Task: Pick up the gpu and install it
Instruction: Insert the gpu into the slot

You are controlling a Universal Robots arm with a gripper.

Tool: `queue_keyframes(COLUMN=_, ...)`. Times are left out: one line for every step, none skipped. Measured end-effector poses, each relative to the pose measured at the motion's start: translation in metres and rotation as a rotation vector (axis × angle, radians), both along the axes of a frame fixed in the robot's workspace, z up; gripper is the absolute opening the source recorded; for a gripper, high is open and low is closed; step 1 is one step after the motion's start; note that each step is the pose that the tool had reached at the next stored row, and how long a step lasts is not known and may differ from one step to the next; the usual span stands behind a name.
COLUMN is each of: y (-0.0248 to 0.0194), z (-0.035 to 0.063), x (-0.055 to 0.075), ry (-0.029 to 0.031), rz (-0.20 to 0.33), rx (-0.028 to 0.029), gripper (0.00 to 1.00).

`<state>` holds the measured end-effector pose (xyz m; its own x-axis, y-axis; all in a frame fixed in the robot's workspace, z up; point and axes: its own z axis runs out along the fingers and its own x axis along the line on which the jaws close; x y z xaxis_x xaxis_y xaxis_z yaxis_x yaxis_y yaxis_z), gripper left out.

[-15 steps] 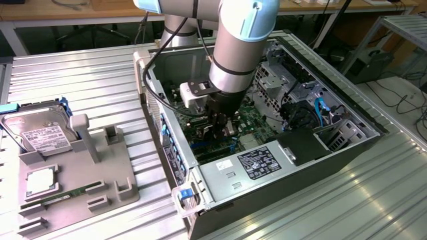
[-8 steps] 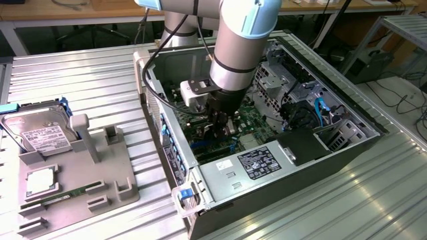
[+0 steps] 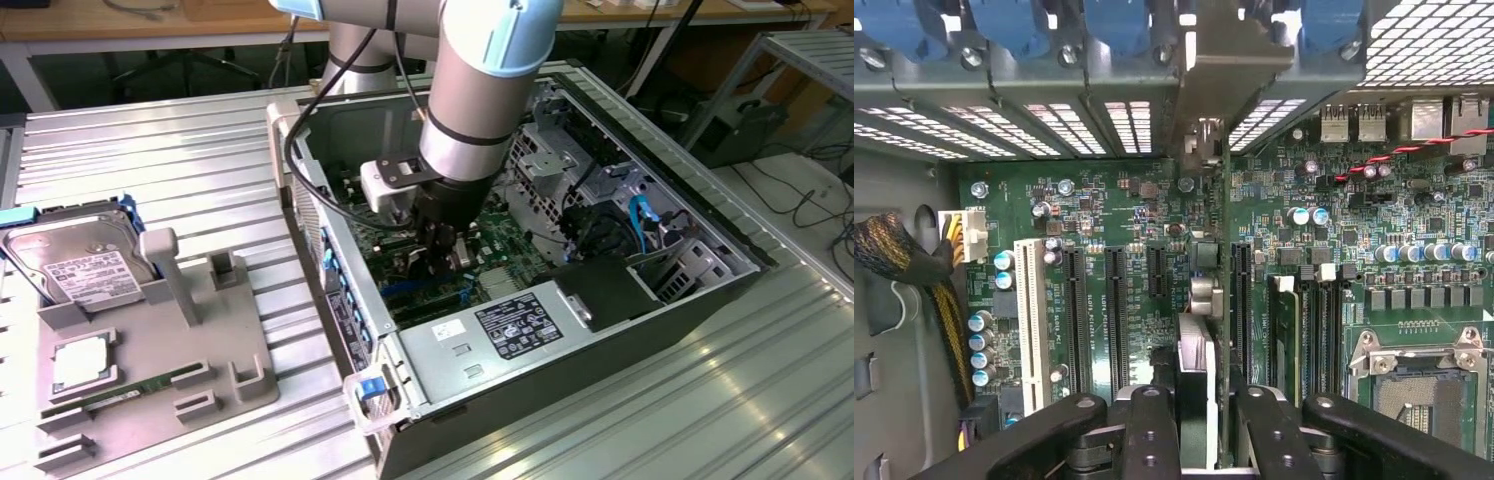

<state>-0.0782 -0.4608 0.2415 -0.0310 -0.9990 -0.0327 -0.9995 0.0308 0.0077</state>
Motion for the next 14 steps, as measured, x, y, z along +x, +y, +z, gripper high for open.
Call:
queue_keyframes(y=0.0005, z=-0.0001, x=0.0000, ry=-0.0001, rz=0.000, rx=0.0002, gripper=0.28)
queue_keyframes(y=0.0008, z=-0.0002, x=0.0000, ry=-0.0002, rz=0.000, rx=0.0003, gripper=0.28)
queue_keyframes(y=0.0008, z=-0.0002, x=0.0000, ry=-0.0001, rz=0.000, rx=0.0002, gripper=0.28)
queue_keyframes(y=0.0008, z=-0.0003, x=0.0000, ry=0.0000, rz=0.000, rx=0.0001, gripper=0.28)
queue_keyframes(y=0.0008, z=-0.0004, x=-0.0001, ry=-0.0001, rz=0.000, rx=0.0001, gripper=0.28)
queue_keyframes(y=0.0009, z=-0.0007, x=-0.0002, ry=-0.0002, rz=0.000, rx=0.0002, gripper=0.28)
queue_keyframes(y=0.0009, z=-0.0012, x=-0.0003, ry=-0.0003, rz=0.000, rx=0.0005, gripper=0.28)
queue_keyframes(y=0.0009, z=-0.0018, x=-0.0004, ry=-0.0003, rz=0.000, rx=0.0006, gripper=0.28)
queue_keyframes(y=0.0009, z=-0.0022, x=-0.0007, ry=-0.0001, rz=0.000, rx=0.0004, gripper=0.28)
queue_keyframes(y=0.0009, z=-0.0027, x=-0.0009, ry=-0.0001, rz=0.000, rx=0.0003, gripper=0.28)
queue_keyframes(y=0.0009, z=-0.0034, x=-0.0011, ry=0.0000, rz=0.000, rx=0.0003, gripper=0.28)
queue_keyframes(y=0.0008, z=-0.0040, x=-0.0012, ry=0.0002, rz=0.000, rx=0.0000, gripper=0.28)
queue_keyframes(y=0.0008, z=-0.0046, x=-0.0013, ry=0.0003, rz=0.000, rx=-0.0001, gripper=0.28)
queue_keyframes(y=0.0008, z=-0.0052, x=-0.0013, ry=0.0005, rz=0.000, rx=-0.0002, gripper=0.28)
